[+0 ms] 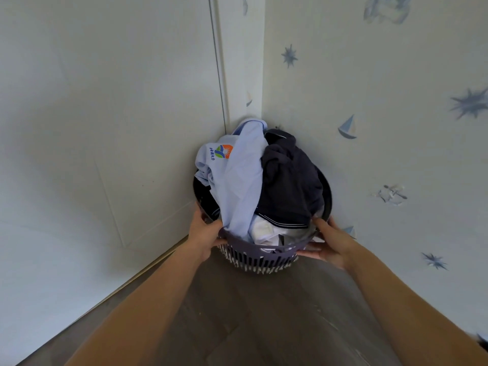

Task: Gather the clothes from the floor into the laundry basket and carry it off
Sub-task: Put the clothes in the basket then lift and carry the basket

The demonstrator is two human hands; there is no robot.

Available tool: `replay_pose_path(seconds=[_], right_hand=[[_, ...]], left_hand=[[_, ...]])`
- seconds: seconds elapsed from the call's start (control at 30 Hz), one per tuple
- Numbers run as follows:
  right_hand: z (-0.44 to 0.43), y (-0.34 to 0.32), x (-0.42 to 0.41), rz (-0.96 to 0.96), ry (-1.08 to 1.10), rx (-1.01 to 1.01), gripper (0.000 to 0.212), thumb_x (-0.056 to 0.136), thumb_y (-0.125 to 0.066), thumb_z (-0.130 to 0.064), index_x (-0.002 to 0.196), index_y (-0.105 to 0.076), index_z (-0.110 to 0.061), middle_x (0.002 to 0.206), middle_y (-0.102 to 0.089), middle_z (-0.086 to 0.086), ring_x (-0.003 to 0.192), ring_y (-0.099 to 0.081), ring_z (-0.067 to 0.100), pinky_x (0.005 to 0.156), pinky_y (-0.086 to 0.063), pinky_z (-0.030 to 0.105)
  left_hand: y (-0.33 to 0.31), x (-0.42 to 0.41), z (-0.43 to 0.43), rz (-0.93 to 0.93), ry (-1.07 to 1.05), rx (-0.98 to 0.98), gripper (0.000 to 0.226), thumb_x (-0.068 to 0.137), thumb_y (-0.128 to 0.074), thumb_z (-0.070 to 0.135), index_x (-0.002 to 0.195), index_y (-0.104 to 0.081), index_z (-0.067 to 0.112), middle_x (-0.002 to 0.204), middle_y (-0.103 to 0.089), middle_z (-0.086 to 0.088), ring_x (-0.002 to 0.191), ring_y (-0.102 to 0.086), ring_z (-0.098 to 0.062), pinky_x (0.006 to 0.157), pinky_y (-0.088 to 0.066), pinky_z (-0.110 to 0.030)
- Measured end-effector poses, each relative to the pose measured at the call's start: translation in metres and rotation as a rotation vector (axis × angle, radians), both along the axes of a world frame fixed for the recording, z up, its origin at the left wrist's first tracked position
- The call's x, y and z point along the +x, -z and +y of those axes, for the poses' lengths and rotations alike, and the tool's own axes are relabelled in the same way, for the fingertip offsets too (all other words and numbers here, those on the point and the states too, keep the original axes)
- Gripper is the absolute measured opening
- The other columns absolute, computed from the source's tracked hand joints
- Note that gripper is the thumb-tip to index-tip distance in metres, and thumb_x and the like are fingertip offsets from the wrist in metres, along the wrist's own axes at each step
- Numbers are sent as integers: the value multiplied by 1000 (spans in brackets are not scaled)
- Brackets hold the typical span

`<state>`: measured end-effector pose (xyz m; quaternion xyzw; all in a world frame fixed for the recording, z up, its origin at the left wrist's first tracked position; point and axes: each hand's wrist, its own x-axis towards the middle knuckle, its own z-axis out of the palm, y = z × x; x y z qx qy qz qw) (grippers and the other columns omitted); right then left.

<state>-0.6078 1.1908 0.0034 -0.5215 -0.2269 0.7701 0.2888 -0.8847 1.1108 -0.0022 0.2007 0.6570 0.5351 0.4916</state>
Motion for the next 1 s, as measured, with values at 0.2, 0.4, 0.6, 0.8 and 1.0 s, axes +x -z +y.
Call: replay_pose_path(seconds=[0.2,0.4,0.6,0.8,1.0], right_hand=[[-17,-17,-24,-631,182,537,69,98,-51,-35,154,-11,-34,158,-20,5,143,-27,33,111,-29,46],[-42,-19,-24,-1155,-790,1495,90,74,-43,-82,149,-3,-53,164,1,-7,149,17,22,120,-1,53],[-20,-12,-17,-1362,-1225,1297,94,72,-60,-69,151,-17,-43,164,-5,-6,151,-2,24,119,6,51],[-8,-15,-38,-1389,-1249,1157,63,79,-54,-54,140,-42,-44,148,-43,-11,136,-39,15,112,-21,43],[-1,-21,-41,-1411,-1311,1044,61,86,-50,-57,144,-35,-46,156,-30,-11,143,-27,17,114,-8,55]], left_hand=[[-11,10,-22,649,73,89,78,92,-56,42,150,-6,43,160,-14,6,147,-16,-24,113,-26,-45],[-29,39,-23,1480,926,-3,92,71,-56,74,146,-7,52,160,14,16,144,26,-23,109,2,-70],[-29,43,-6,1453,1023,-154,63,86,-65,39,142,-37,37,161,-7,9,149,5,-30,114,-10,-61],[-26,44,2,1617,1063,-154,50,93,-52,46,140,-42,32,153,-31,5,142,-23,-25,106,-35,-46],[-40,52,15,1520,1116,-293,48,93,-55,39,137,-44,24,149,-35,-2,139,-27,-29,106,-36,-50]])
